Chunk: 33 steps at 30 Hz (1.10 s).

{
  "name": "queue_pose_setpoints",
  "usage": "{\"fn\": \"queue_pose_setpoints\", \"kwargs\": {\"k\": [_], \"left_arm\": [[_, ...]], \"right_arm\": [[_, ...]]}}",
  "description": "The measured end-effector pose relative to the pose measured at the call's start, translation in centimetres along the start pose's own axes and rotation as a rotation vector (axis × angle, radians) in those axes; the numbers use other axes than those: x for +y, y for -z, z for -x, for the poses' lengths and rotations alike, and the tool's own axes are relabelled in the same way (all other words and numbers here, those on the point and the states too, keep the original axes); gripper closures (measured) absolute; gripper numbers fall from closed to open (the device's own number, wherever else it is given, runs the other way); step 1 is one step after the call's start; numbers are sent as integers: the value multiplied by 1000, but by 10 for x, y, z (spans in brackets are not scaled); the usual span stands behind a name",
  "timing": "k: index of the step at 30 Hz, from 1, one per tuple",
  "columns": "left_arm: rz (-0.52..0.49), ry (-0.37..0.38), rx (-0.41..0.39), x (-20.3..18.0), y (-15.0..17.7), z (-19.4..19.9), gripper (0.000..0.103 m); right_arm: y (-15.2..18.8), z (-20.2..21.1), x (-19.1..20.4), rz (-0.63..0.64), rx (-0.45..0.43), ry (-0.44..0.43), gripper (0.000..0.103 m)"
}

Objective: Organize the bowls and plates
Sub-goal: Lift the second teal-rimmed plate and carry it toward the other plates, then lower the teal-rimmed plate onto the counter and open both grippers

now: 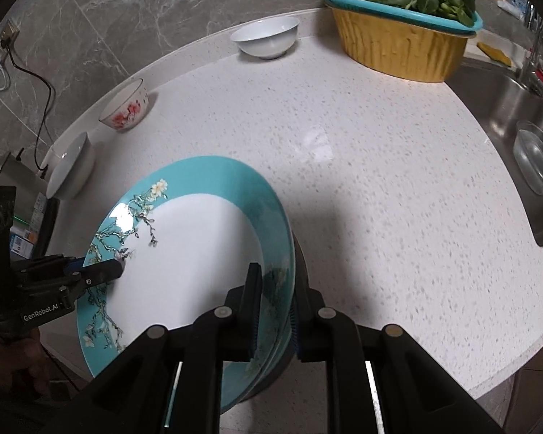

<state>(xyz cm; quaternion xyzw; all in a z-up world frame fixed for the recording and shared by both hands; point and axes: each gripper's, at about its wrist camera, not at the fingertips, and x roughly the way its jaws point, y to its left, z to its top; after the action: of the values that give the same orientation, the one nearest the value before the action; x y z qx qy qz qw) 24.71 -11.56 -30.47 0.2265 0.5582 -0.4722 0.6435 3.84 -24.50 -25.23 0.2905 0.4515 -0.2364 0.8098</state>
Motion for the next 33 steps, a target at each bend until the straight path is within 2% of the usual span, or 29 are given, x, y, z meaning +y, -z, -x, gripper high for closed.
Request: {"fn": "queue_pose_setpoints", "kwargs": {"k": [13, 19, 22, 23, 24, 25, 26, 27, 29, 31, 33], "left_arm": [[-64, -71, -24, -9, -3, -13, 81], [-63, -77, -30, -10, -4, -15, 81], [-45, -82, -58, -5, -6, -8, 80], [-29, -84, -78, -1, -8, -2, 78], [-15, -85, -94, 2, -9, 2, 69], [9, -86, -115, 8, -10, 8, 59], [32, -82, -137, 14, -11, 15, 33], [49, -80, -160, 19, -11, 21, 21], [93, -81, -212, 34, -12, 38, 21], [142, -77, -224, 52, -15, 50, 18], [212, -95, -269, 78, -18, 68, 17]], "right_arm": [[17, -11, 5, 61, -12, 47, 84], [21, -15, 9, 113, -19, 70, 79], [22, -14, 11, 130, -19, 76, 76], [23, -13, 11, 131, -21, 76, 69], [22, -11, 11, 125, -26, 72, 64], [22, -9, 10, 122, -35, 71, 50], [20, -7, 10, 123, -46, 74, 39], [19, -4, 10, 125, -59, 78, 36], [13, 2, 8, 130, -78, 84, 32], [6, 7, 7, 128, -91, 99, 30], [-9, 16, 5, 120, -119, 99, 29]]}}
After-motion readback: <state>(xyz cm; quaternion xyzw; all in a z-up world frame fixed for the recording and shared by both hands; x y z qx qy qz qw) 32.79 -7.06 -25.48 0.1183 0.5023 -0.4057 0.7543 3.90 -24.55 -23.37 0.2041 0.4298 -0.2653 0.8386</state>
